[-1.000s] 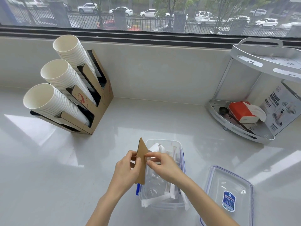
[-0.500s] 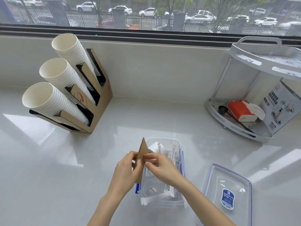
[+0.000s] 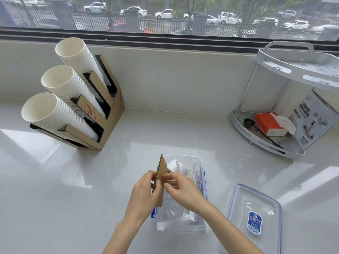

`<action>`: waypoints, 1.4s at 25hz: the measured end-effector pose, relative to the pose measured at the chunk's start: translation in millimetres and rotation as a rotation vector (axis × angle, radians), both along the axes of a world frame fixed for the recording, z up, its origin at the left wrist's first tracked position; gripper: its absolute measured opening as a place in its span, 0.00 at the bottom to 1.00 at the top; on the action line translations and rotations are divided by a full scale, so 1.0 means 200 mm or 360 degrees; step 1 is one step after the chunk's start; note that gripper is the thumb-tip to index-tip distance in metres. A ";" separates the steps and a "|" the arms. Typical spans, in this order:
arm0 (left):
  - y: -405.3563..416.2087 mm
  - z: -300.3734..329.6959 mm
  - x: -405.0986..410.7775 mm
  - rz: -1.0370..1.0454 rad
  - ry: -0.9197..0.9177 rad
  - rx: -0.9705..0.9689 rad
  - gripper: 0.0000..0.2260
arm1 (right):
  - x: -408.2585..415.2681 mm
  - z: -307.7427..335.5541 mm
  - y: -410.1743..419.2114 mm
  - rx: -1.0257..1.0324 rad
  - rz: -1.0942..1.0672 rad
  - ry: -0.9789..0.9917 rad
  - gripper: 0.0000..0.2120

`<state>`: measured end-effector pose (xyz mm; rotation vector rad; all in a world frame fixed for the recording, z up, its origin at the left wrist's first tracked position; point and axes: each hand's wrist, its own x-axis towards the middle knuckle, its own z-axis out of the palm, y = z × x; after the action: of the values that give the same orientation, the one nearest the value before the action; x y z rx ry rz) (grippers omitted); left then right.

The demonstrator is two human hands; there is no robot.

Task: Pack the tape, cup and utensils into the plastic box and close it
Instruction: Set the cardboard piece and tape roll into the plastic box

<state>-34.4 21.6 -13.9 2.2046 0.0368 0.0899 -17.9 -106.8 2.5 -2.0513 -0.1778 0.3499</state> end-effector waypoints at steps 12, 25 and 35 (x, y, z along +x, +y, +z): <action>-0.03 -0.04 -0.02 0.0030 -0.0260 0.0203 0.09 | 0.00 -0.03 -0.01 0.0063 -0.0058 0.0023 0.14; -0.06 -0.08 -0.05 0.0084 -0.0253 0.0236 0.10 | 0.00 -0.06 -0.01 -0.0053 -0.0056 0.0014 0.14; -0.06 -0.05 -0.10 0.0131 -0.0021 0.0287 0.06 | 0.00 -0.06 0.06 -0.0158 -0.0071 -0.0031 0.17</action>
<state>-54.5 9.2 -23.2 2.3828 0.1158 0.1591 -17.7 -94.7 -8.7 -2.1538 -0.1288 0.3165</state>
